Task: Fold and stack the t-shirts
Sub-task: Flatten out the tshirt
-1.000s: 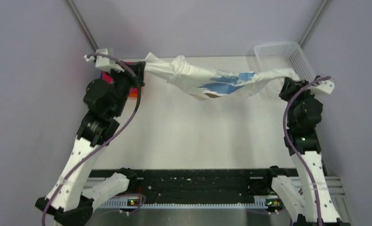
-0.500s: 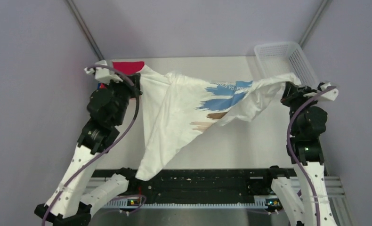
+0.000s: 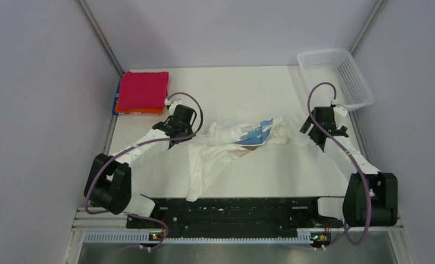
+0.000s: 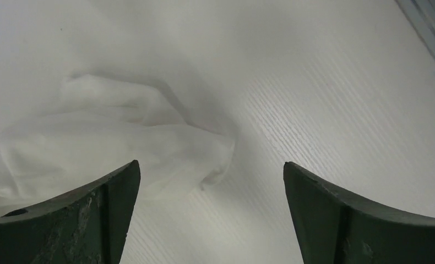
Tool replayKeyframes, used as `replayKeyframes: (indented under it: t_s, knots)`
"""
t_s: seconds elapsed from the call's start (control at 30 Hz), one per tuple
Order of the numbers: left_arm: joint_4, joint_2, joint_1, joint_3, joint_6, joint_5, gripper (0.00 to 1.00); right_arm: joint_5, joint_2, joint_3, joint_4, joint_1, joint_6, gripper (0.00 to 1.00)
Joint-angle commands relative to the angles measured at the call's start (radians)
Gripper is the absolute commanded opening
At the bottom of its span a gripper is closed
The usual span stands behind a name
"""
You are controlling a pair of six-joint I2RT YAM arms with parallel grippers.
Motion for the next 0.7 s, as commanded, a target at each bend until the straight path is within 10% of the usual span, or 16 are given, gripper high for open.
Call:
replayKeyframes:
  t_s: [0.0, 0.33, 0.67]
  knots:
    - [0.033, 0.081, 0.007, -0.002, -0.062, 0.065, 0.0, 0.104, 0.024, 0.182, -0.062, 0.049, -0.01, 0.99]
    - [0.099, 0.232, 0.007, -0.005, -0.085, 0.202, 0.0, -0.404, 0.19, 0.314, 0.243, 0.324, -0.116, 0.99]
    - [0.137, 0.204, 0.007, -0.071, -0.114, 0.262, 0.0, -0.507, 0.736, 0.815, 0.074, 0.676, -0.224, 0.86]
